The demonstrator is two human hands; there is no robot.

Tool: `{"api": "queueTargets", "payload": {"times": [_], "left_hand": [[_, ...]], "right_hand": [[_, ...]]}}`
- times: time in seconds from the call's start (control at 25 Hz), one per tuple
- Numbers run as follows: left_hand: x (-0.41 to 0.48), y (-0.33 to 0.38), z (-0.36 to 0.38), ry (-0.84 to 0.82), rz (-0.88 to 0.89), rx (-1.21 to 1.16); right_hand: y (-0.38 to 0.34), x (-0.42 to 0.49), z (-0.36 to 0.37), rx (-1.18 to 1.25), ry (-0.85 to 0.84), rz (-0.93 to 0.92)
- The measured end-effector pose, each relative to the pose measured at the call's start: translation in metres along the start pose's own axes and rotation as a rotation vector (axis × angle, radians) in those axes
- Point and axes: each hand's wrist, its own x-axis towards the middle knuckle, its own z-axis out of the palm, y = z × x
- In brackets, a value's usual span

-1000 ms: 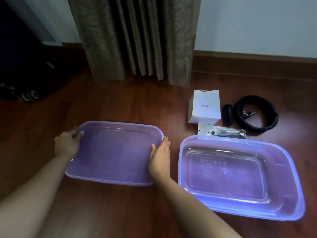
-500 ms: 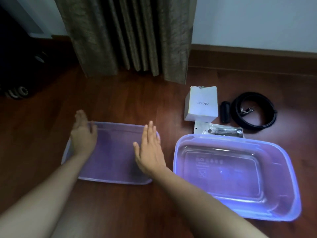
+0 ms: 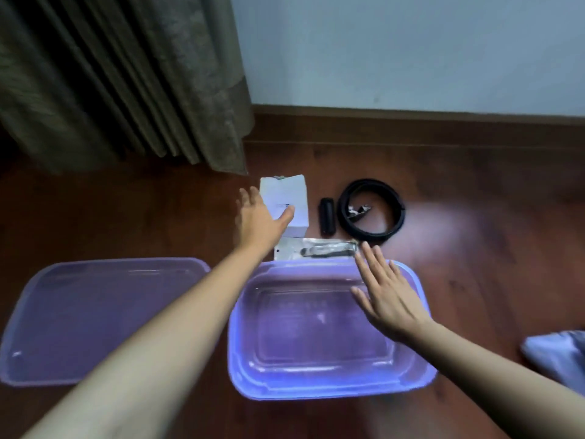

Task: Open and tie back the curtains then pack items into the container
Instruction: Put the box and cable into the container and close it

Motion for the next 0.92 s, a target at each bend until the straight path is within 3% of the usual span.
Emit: {"api": "queueTargets", "payload": {"times": [0.2, 0.4, 0.52, 0.76, 0.92], "left_hand": [[0.007, 0.014, 0.035, -0.062, -0.120, 0.141], [0.007, 0.014, 0.040, 0.002, -0.123, 0.177], [0.009, 0.019, 0.026, 0.045, -0.114, 0.126], [-0.014, 0.041, -0.033, 0.053, -0.139, -0.110], [-0.116, 0.017, -0.051, 0.016, 0.077, -0.285]], "right_hand": [[0.035, -0.027, 0.008, -0.123, -0.016, 0.048], [0.039, -0.025, 0.013, -0.113, 0.028, 0.043], [0.047, -0.026, 0.010, -0.054, 0.064, 0.113], [0.055, -0.028, 0.018, 0.017, 0.084, 0.083], [0.052, -0.029, 0.017, 0.043, 0.067, 0.083]]}}
